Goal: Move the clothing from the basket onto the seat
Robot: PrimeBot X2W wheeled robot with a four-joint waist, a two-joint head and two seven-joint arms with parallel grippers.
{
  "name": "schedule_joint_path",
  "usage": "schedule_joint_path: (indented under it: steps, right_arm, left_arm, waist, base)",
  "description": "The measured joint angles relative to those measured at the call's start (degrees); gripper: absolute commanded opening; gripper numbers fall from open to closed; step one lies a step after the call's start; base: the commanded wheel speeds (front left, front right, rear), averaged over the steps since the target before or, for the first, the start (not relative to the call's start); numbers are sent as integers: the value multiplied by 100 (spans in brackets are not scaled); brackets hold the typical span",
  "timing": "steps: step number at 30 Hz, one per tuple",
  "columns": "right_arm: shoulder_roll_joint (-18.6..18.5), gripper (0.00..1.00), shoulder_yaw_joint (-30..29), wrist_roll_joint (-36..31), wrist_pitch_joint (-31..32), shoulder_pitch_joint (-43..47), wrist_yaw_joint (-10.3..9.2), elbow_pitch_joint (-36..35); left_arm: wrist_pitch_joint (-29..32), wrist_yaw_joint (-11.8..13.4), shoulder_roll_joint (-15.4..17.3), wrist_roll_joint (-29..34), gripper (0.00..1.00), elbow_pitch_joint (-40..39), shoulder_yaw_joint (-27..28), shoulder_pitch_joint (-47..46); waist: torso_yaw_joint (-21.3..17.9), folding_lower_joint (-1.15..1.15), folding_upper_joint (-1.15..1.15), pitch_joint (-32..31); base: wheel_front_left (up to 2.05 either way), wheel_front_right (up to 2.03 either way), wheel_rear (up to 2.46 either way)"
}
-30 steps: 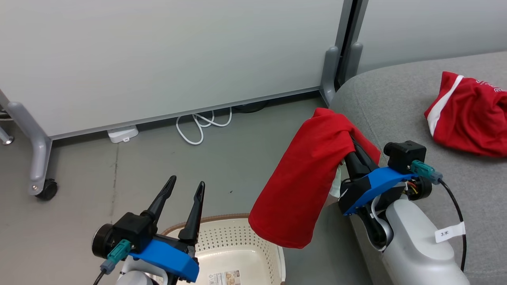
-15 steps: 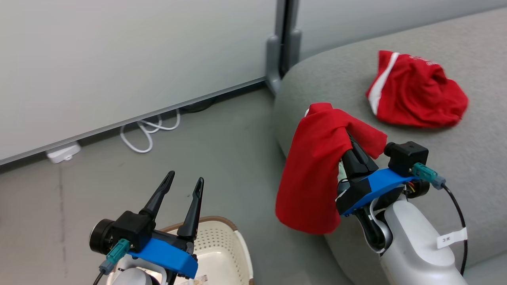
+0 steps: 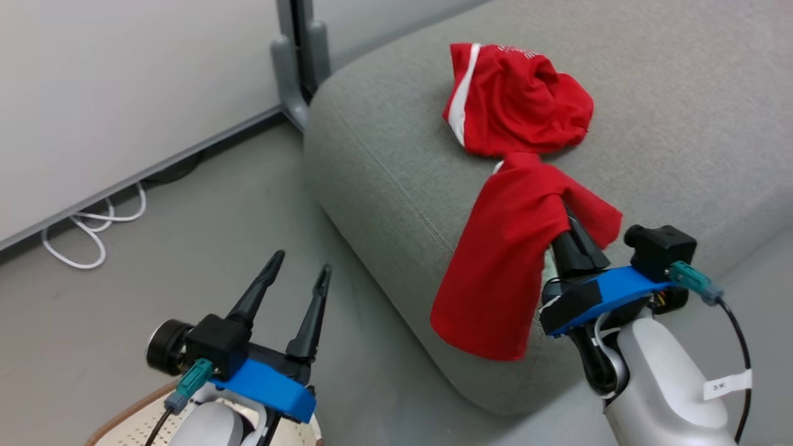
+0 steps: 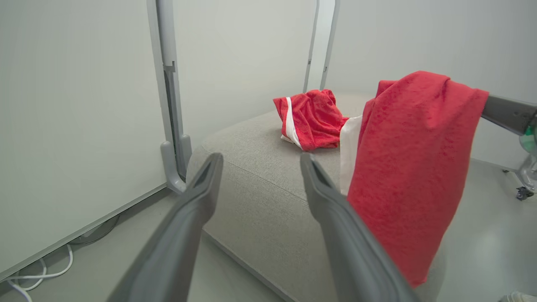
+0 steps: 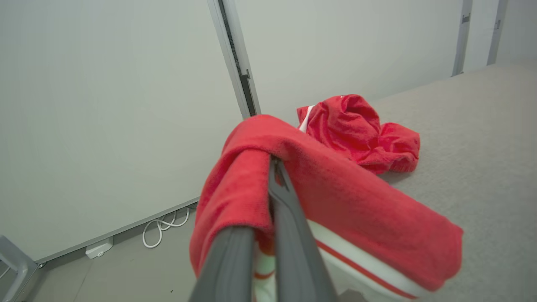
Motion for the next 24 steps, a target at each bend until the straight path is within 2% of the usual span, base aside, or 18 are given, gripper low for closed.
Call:
schedule_joint_path:
  steps: [7,17,20,24]
  right_arm:
    - [-1,0,-341,-29,0,161,0,-335]
    - [0,0,-467,15,0,175,0,-411]
    - [-3,0,-511,225,-1,-155,0,-316]
    - [0,0,-700,190,0,-1018,0,4]
  left_arm:
    - [0,-12,62,-14,100,205,-309,-380]
    - [0,-27,185,-165,100,230,-509,-527]
    - [0,-27,268,-160,100,171,-487,-554]
    - [0,-27,396,-85,100,31,-431,-668]
  waist:
    - [-193,1,0,349]
    - [-213,0,0,521]
    - [-214,0,0,634]
    - [-220,0,0,886]
  base:
    - [0,0,0]
    - [0,0,0]
    - [0,0,0]
    - [0,0,0]
